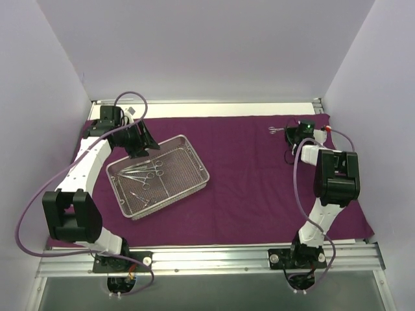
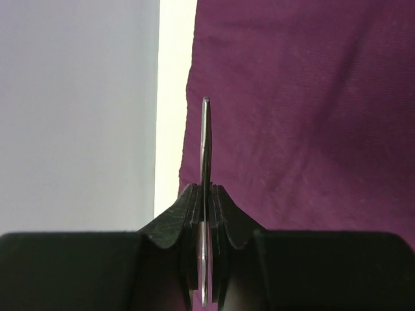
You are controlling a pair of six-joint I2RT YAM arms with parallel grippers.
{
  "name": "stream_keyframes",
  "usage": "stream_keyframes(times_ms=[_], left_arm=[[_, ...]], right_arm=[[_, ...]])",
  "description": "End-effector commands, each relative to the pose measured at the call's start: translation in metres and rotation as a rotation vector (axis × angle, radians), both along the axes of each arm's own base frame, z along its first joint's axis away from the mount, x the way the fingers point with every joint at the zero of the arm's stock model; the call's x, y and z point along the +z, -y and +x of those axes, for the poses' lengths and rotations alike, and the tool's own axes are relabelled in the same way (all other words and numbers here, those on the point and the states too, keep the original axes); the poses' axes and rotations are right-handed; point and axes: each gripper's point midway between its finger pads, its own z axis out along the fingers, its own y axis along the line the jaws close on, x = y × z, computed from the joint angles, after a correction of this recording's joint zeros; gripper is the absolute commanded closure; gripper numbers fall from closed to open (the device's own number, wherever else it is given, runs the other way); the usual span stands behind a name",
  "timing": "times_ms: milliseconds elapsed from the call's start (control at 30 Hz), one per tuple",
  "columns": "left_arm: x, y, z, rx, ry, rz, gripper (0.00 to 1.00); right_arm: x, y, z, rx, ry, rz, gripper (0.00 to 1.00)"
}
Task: Open and lay out the surgical kit
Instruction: Place the medical item in the surgical kit.
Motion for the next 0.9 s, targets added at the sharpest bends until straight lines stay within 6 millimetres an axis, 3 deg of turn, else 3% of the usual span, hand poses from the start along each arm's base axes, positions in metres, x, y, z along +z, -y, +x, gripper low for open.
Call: stream_keyframes(times_ms=[0, 567, 700, 867], left_arm=[[0.005, 0.003, 0.009, -0.013, 0.043, -0.029, 0.35], [0.005, 0.004, 0.013, -0.023, 0.039, -0.037, 0.35], [0.005, 0.004, 0.013, -0.022, 0.037, -0.038, 0.35], [0.003, 0.004, 0.013, -0.018, 0.036, -0.051, 0.35]], right_arm=[[0.017, -0.003, 0.014, 0.052, 0.105, -0.005, 1.0], [-0.024, 0.01, 0.023, -0.025, 0.049, -0.027, 1.0], [-0.032, 0.008, 0.023, -0.011, -0.001, -0.035, 0.91], [-0.034, 0.005, 0.021, 0.014, -0.042, -0.049, 0.71]])
